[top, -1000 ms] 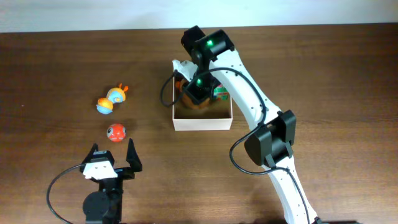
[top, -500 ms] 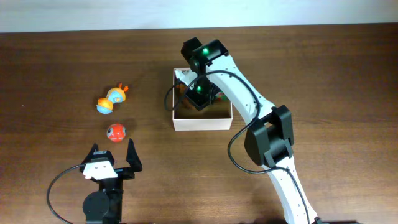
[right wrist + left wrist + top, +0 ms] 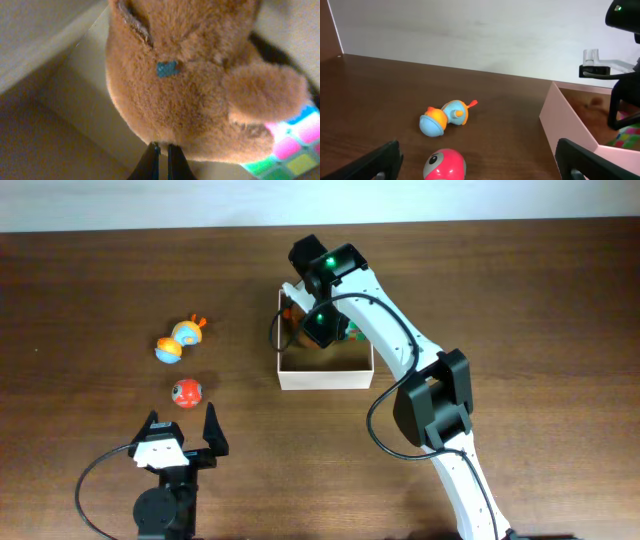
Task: Pack container
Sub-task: 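Release the bear in the box and lift the right gripper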
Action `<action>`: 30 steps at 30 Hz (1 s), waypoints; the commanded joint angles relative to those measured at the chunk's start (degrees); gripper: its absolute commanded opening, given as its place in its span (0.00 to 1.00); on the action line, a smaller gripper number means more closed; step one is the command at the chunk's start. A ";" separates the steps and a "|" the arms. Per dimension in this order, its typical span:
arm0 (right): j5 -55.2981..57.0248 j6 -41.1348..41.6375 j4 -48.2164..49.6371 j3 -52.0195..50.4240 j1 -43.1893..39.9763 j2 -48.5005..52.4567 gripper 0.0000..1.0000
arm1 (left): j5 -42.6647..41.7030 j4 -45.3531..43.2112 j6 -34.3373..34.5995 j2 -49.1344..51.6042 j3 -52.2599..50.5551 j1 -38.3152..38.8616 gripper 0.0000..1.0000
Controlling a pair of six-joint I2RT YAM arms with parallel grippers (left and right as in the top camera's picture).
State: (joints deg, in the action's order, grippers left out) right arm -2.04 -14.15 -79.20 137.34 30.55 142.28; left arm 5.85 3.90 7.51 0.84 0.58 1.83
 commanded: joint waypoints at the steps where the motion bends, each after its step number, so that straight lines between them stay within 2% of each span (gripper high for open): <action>1: 3.02 -0.44 1.29 -0.57 0.52 -2.27 0.04 | 0.20 0.26 -0.90 -0.55 -0.07 -0.28 0.99; 13: 4.28 -0.63 5.95 -0.57 0.46 -2.27 0.04 | 0.20 0.26 -0.90 -0.55 -0.07 -0.28 0.99; 24: 4.02 -0.68 3.98 0.22 0.63 -2.40 0.05 | 0.20 0.26 -0.90 -0.55 -0.07 -0.28 0.99; 26: 4.00 -0.68 2.78 1.20 0.63 -2.43 0.08 | 0.20 0.26 -0.90 -0.55 -0.07 -0.28 0.99; 30: 3.89 -0.68 -0.68 4.66 1.01 -2.43 0.22 | 0.20 0.26 -0.90 -0.55 -0.07 -0.28 0.99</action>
State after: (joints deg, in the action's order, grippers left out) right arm 1.28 -14.85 -78.91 138.52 30.59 142.10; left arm 5.85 3.90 7.51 0.84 0.58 1.83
